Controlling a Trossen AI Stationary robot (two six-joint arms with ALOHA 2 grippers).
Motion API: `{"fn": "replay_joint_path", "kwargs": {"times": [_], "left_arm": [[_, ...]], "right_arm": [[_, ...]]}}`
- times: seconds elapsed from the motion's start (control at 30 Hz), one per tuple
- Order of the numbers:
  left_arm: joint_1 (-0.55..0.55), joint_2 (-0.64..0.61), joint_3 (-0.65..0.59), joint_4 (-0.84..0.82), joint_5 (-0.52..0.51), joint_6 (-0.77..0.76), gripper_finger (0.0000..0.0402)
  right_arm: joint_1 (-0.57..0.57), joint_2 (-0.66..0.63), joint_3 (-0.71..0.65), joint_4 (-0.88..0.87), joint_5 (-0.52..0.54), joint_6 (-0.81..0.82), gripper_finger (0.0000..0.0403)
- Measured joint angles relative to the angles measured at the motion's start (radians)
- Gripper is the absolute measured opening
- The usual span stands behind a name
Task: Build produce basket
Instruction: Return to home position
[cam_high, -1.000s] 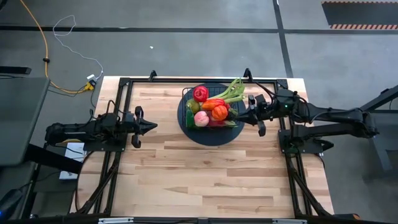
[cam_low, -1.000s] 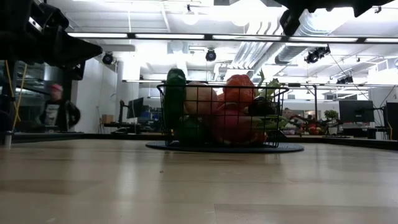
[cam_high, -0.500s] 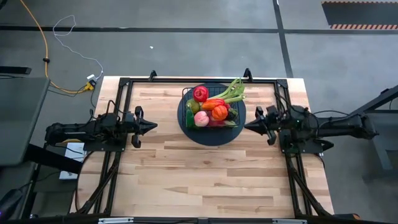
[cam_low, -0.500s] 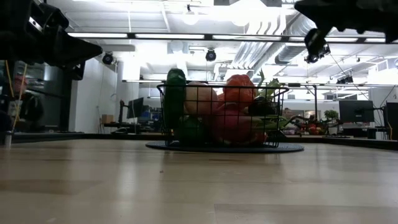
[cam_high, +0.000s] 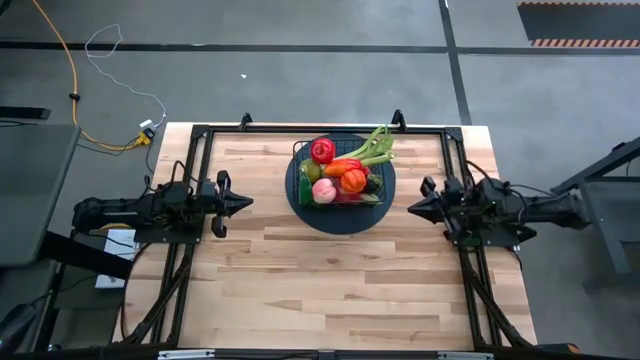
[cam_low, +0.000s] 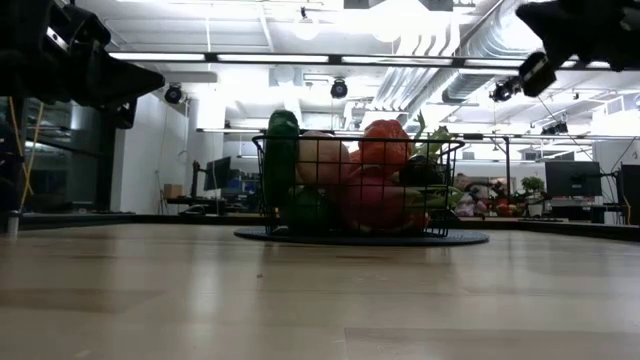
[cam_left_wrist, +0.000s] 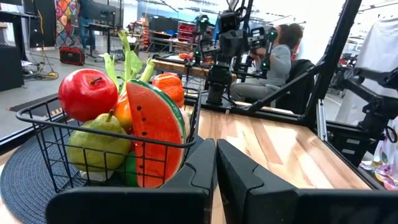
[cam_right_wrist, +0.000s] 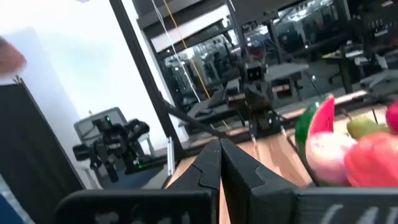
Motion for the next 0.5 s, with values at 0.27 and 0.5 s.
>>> {"fn": "replay_joint_path", "kwargs": {"times": [0.27,0.5], "left_arm": [[0.000,0.000,0.000,0.000,0.000,0.000,0.0005],[0.000,0.001,0.000,0.001,0.000,0.000,0.0005]], "right_arm": [[0.009,-0.174,-0.062,-0.074,0.010,-0.024,0.0000],[0.009,-0.173,-0.066,-0.121,0.012,-0.074,0.0000]]}}
